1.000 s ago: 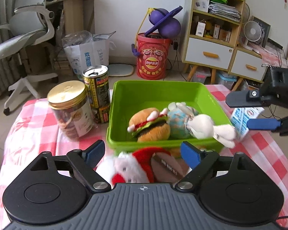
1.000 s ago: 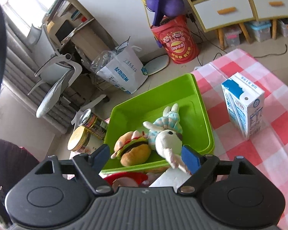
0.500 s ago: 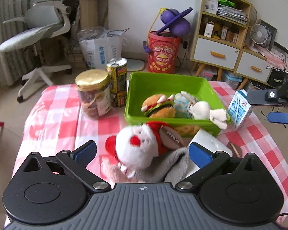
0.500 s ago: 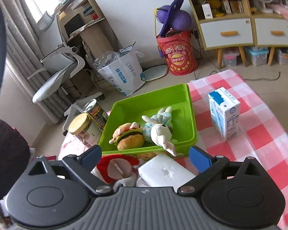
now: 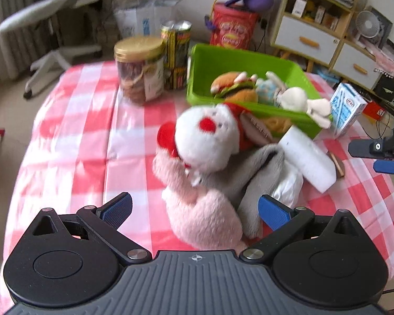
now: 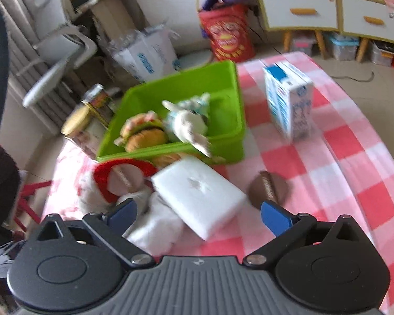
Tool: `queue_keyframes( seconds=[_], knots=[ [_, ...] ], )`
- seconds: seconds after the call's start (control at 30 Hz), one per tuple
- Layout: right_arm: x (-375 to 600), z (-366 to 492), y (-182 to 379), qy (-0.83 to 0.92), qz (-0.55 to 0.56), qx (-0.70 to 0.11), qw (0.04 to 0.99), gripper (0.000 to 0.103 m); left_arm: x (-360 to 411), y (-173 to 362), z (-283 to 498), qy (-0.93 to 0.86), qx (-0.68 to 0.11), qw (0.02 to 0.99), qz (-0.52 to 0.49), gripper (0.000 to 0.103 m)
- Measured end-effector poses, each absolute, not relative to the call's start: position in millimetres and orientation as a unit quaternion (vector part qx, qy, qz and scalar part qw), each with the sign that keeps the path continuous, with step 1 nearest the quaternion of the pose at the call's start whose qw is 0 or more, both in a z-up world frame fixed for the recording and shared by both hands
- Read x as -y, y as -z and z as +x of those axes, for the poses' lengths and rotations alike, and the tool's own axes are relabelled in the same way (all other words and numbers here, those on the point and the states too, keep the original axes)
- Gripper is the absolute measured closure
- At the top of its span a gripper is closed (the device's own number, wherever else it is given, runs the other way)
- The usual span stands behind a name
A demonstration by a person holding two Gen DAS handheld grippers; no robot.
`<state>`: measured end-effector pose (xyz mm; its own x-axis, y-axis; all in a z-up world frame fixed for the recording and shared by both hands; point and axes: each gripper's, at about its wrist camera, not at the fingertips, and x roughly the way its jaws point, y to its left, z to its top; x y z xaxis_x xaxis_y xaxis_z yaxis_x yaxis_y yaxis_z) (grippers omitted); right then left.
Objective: Organize soft objects
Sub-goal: 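Move the left tool to the pink rabbit plush while the right tool approaches the white foam block, then grasp the pink rabbit plush with the left tool while the right tool grasps the white foam block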
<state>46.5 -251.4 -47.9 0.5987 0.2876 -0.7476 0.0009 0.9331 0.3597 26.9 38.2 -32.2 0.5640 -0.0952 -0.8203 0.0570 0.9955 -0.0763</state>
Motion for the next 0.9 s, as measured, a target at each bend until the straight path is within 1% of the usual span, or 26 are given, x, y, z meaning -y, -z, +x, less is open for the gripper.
queue_keyframes(
  seconds=[0.13,0.27,0.4,0.6,0.77,0.9],
  knots=[
    [253,51,59,-0.073,0.163,-0.460,0.869,0.018,-42,36,28,0.042,-0.484,0.873,-0.049,0.006],
    [248,58,67,-0.082,0.147,-0.474,0.864,0.018,-41,41,32,0.051,-0.503,0.860,-0.076,0.009],
    [242,67,77,-0.099,0.140,-0.478,0.862,0.018,-41,44,31,0.054,-0.512,0.852,-0.094,0.020],
    [240,74,94,-0.091,0.138,-0.509,0.845,0.018,-47,44,31,0.049,-0.514,0.850,-0.105,0.027],
    [241,76,99,-0.090,0.141,-0.512,0.842,0.018,-48,44,32,0.051,-0.514,0.849,-0.113,0.035],
    [241,77,100,-0.093,0.144,-0.514,0.841,0.018,-48,43,31,0.052,-0.512,0.850,-0.115,0.043]
  ],
)
